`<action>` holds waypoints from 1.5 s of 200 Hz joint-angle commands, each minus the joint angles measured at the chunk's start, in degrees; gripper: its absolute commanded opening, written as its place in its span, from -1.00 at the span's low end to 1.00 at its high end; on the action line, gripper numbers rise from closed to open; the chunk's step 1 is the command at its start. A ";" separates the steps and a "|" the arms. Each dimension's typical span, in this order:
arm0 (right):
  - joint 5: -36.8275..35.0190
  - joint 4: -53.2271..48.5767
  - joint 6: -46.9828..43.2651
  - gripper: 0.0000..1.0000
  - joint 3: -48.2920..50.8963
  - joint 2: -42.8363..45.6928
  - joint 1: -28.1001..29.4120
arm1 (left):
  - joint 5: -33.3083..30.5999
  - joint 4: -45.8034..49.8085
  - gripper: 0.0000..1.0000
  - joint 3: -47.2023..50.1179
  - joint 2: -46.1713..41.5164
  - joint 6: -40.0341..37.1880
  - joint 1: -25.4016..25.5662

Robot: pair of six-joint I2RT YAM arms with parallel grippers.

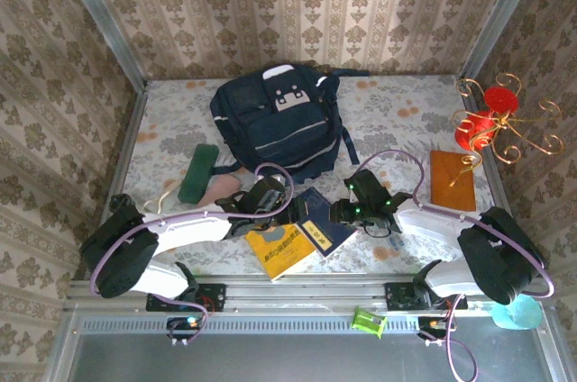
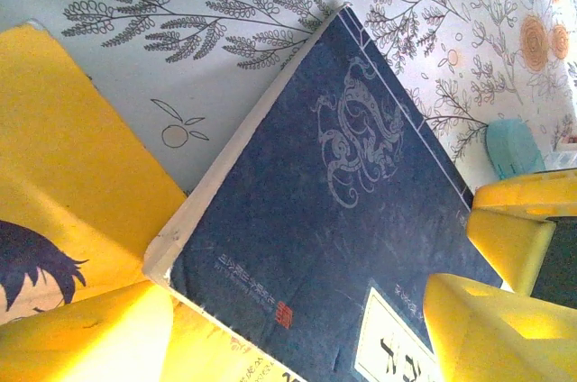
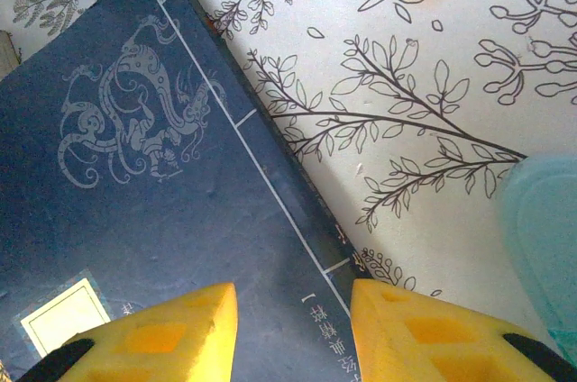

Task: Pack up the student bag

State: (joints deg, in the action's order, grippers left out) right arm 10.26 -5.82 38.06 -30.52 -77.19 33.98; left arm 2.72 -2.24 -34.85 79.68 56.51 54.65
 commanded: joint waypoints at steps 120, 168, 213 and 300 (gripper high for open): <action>-1.03 -0.20 5.26 -0.23 2.24 2.18 2.41 | -0.55 -14.67 0.47 0.92 2.75 6.45 0.62; -1.71 -1.20 4.49 -0.24 1.42 1.78 2.36 | 0.40 -15.23 0.47 -1.58 3.35 2.21 0.56; -1.77 -0.64 4.55 -0.24 1.48 1.02 2.41 | 2.21 -17.18 0.51 -2.38 4.94 0.57 0.77; -2.13 -0.07 4.48 -0.25 1.95 0.80 2.45 | -0.47 -15.88 0.28 -2.30 5.95 -0.77 1.00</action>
State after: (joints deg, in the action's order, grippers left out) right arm 9.04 -4.47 42.26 -28.75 -75.59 35.68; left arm 3.01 -17.19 -36.03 86.19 57.56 54.78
